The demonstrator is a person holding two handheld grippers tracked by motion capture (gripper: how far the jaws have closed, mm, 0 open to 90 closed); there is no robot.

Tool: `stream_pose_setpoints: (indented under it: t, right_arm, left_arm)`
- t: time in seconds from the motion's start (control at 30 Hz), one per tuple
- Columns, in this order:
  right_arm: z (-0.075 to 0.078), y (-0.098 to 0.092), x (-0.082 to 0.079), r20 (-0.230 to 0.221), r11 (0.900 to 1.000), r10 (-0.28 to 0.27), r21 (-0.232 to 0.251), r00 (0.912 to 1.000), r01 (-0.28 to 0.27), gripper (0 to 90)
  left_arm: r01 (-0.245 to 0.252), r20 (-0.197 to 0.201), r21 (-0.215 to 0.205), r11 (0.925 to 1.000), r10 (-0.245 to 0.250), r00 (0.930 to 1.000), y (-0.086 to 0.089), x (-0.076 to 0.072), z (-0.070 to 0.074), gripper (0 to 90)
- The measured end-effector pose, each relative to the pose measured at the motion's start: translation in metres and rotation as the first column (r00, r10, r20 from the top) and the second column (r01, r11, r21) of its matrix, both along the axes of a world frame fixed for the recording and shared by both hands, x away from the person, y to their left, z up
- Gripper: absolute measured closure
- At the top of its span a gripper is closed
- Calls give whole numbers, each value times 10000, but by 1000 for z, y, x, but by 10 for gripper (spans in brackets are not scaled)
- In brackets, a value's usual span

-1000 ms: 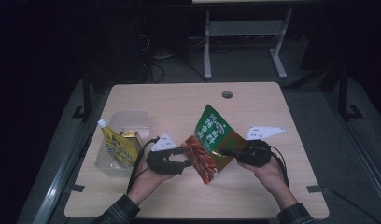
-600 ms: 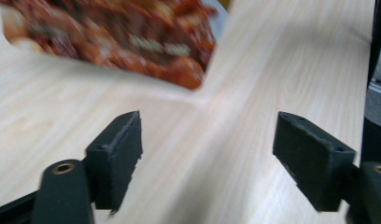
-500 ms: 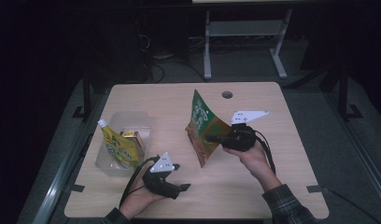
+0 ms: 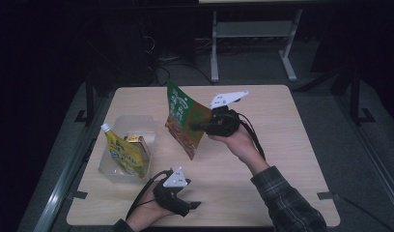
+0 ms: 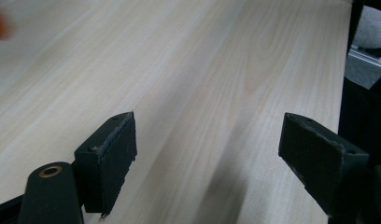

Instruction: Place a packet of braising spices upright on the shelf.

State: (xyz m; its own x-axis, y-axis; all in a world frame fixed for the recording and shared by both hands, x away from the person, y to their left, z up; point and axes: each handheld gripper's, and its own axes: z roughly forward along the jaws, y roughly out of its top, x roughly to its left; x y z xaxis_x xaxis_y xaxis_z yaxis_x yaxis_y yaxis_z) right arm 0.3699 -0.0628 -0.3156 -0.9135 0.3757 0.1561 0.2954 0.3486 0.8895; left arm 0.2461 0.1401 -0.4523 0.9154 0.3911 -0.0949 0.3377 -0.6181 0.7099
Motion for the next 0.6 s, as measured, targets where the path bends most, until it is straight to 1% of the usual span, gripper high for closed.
stream_pose_setpoints:
  t: [0.03, 0.07, 0.1, 0.17, 0.23, 0.27, 0.3, 0.4, 0.5, 0.53, 0.57, 0.6]
  right_arm:
    - [2, 4, 3, 24, 10000, 68, 37, 10000, -68, 900]
    - [5, 9, 5, 9, 9999, 145, 73, 9999, -145, 900]
    - [7, 13, 7, 51, 9998, 178, 63, 9998, -179, 900]
    - [11, 23, 12, 30, 9995, 303, 67, 9995, -303, 900]
    - [15, 32, 17, 103, 9993, 387, -8, 9992, -387, 900]
    - [17, 37, 19, 127, 9991, 414, -26, 9991, -414, 900]
    - [19, 41, 21, 135, 9990, 445, -32, 9989, -445, 900]
    - [23, 54, 27, 152, 9986, 532, -42, 9985, -531, 900]
    - [26, 68, 34, 173, 9983, 577, -121, 9982, -575, 900]
    - [26, 73, 37, 219, 9981, 598, -170, 9980, -594, 900]
    - [26, 77, 39, 256, 9976, 647, -261, 9976, -641, 900]
    - [27, 82, 40, 176, 9977, 631, -254, 9978, -627, 900]
  left_arm:
    - [5, -64, -41, 10000, -6, 10000, -1, -1, -1, 187]
    - [82, -90, 7, 10000, -82, 9999, -1, -1, -1, 187]
    - [168, -77, 83, 9998, -167, 9998, -1, 0, -2, 187]
    - [269, -110, 121, 9996, -268, 9996, -2, -1, -2, 187]
    - [306, -112, 109, 9995, -305, 9995, -2, -1, -2, 187]
    - [306, -112, 109, 9995, -305, 9995, -2, -1, -2, 187]
    - [266, -156, -12, 9996, -266, 9995, -2, -1, -3, 187]
    - [234, -177, -66, 9997, -235, 9996, -1, 0, -3, 187]
    - [138, -228, -234, 9996, -143, 9996, 0, 0, -3, 187]
    - [107, -238, -230, 9997, -113, 9997, 1, 1, -3, 187]
    - [195, -190, -119, 9997, -197, 9996, 2, 2, -3, 187]
    - [195, -190, -119, 9997, -197, 9996, 2, 2, -3, 187]
